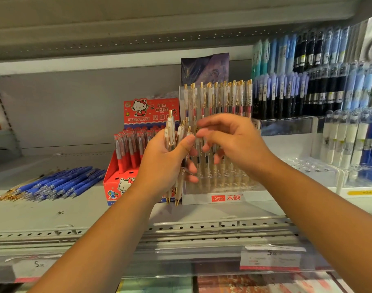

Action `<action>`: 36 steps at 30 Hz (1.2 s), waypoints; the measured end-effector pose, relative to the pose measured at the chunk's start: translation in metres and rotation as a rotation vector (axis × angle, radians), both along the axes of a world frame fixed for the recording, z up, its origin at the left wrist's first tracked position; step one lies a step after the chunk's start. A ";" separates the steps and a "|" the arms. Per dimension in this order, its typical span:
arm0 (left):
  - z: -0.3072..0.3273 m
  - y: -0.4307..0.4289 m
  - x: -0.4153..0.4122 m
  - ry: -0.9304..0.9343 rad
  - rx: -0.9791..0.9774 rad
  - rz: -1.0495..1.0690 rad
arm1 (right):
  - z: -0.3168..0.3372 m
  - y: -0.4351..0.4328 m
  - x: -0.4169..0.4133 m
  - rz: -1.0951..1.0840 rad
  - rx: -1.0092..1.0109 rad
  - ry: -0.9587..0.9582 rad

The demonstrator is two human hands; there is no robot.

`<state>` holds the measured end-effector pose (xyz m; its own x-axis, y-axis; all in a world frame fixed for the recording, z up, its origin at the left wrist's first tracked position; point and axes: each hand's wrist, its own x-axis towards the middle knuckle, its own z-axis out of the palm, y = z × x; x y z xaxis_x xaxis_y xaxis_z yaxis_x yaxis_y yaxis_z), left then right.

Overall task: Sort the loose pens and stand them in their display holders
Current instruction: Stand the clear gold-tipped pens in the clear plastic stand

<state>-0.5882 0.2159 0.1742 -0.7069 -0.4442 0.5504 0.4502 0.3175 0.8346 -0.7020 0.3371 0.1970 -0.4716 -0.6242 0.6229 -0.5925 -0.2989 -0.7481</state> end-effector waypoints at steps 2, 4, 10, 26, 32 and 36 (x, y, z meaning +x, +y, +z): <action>0.000 0.000 0.000 0.006 -0.016 -0.009 | -0.002 0.000 0.003 0.079 0.068 0.010; 0.000 0.000 0.000 0.010 -0.017 0.002 | -0.003 0.000 0.005 0.118 0.122 0.018; -0.001 0.001 0.000 -0.005 0.002 -0.029 | -0.005 -0.001 0.005 0.173 0.118 -0.032; -0.002 -0.002 -0.002 -0.030 0.054 0.014 | 0.006 0.000 -0.008 0.129 -0.123 -0.353; -0.002 -0.004 -0.001 -0.055 -0.044 0.118 | 0.009 0.003 -0.017 -0.151 -0.223 -0.254; -0.003 -0.007 -0.001 -0.060 -0.087 0.155 | 0.006 0.003 -0.022 -0.333 -0.213 -0.109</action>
<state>-0.5892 0.2092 0.1716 -0.6663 -0.5029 0.5506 0.3408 0.4514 0.8247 -0.7244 0.3403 0.2027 -0.6963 -0.2882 0.6573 -0.6042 -0.2591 -0.7536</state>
